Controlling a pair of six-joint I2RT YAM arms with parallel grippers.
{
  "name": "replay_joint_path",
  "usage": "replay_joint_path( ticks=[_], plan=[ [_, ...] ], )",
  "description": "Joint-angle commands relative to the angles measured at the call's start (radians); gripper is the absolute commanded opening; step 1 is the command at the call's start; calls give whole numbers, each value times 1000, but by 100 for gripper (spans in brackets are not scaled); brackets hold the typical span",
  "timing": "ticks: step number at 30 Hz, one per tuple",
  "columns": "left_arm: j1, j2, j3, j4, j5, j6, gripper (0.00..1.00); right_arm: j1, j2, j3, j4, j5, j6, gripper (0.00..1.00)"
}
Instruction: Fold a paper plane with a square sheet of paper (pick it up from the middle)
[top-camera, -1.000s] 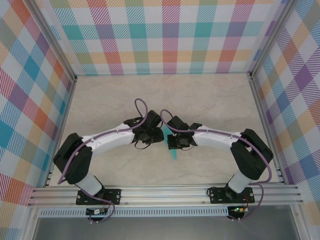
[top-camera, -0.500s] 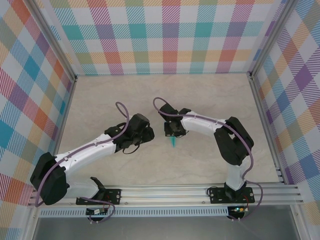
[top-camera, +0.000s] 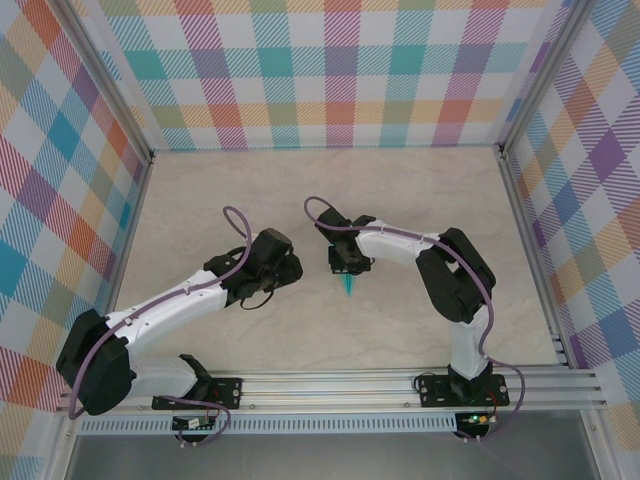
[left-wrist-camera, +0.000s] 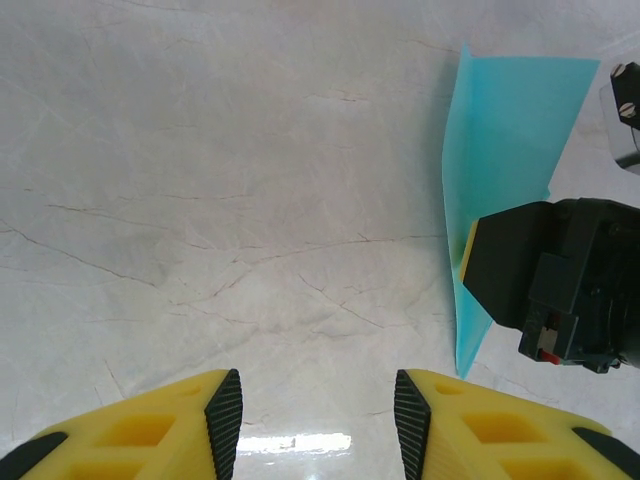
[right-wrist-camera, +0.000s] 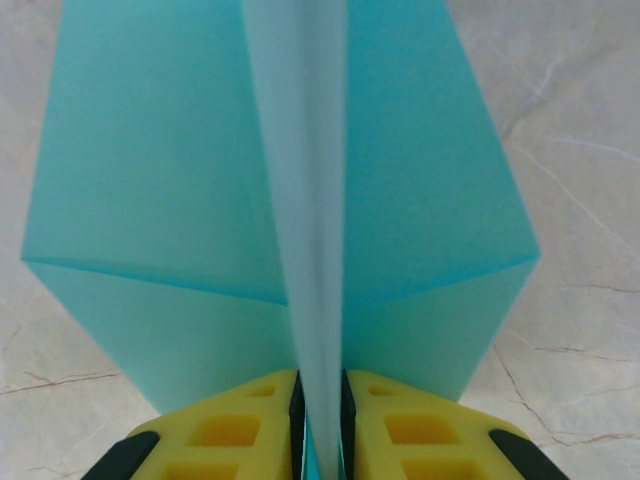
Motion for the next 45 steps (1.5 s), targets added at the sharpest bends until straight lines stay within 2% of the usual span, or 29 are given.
replay_joint_path(
  ticks=[1, 10, 20, 24, 34, 40, 43, 45],
  plan=[
    [14, 6, -15, 7, 10, 3, 47, -6, 24, 15, -19, -18, 13, 21],
    [22, 17, -13, 9, 20, 8, 48, -8, 86, 7, -18, -47, 27, 22],
    [24, 18, -6, 6, 24, 8, 48, -22, 41, 97, -70, 8, -20, 20],
    [24, 18, 0, 2, 24, 5, 48, -31, 83, 133, -87, -2, -23, 23],
    [25, 18, -5, -2, 20, 4, 48, -31, 132, 98, -82, -9, 9, 29],
    [25, 22, -2, -4, 11, 5, 48, -31, 158, 101, -79, -28, 13, 29],
    [26, 26, 4, -9, 6, 15, 48, -31, 143, 112, -86, -33, 4, 30],
    [26, 16, 3, -17, -9, 22, 48, -31, 115, 114, -88, -33, 2, 34]
  ],
)
